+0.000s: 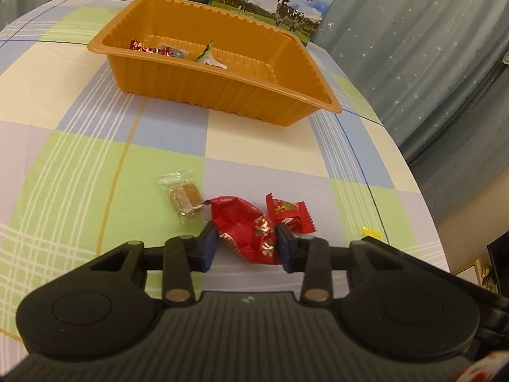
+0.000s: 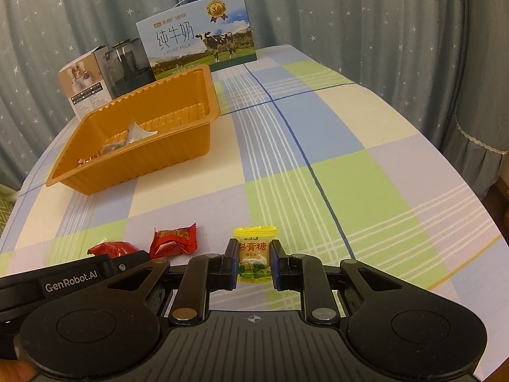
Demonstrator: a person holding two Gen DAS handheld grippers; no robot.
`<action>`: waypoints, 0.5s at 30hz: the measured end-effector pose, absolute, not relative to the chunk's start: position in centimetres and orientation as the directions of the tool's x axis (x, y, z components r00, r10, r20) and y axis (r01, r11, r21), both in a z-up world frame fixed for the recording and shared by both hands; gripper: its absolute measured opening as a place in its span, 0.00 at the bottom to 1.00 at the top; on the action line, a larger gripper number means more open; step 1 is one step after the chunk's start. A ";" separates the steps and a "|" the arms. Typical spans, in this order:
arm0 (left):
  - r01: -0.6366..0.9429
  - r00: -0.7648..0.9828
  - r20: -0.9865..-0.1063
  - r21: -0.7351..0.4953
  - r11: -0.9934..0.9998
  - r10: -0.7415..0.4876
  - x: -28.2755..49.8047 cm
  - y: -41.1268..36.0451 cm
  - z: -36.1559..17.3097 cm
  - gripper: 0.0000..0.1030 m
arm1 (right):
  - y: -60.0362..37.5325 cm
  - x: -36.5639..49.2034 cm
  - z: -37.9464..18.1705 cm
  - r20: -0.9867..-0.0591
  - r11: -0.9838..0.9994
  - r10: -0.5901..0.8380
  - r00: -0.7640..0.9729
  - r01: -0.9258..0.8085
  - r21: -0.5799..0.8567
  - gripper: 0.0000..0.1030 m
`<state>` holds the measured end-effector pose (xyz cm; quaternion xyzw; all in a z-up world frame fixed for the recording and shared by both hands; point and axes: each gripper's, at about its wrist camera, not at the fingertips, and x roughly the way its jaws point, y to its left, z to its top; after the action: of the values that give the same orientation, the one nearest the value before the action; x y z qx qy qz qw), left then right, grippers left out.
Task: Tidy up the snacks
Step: 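Carry the yellow pack and red bag into the orange tray and open both grippers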
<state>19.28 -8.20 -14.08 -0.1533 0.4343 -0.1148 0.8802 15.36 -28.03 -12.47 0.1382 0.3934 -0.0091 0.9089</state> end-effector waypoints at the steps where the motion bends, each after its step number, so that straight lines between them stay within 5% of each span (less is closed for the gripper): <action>1: 0.077 0.598 -0.728 -0.362 0.929 -0.334 19.2 -8.2 -14.0 0.31 | -28.0 15.4 -12.5 -0.717 0.962 0.092 0.691 0.123 0.243 0.19; 15: 0.124 0.633 -0.718 -0.272 0.954 -0.287 16.5 -5.1 -11.5 0.31 | -25.5 14.8 -11.6 -0.682 0.970 0.136 0.718 0.046 0.241 0.20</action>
<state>16.51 -5.07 -11.46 -0.0988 0.4125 -0.1146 0.8983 14.85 -25.52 -11.64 0.1210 0.3745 0.0245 0.9190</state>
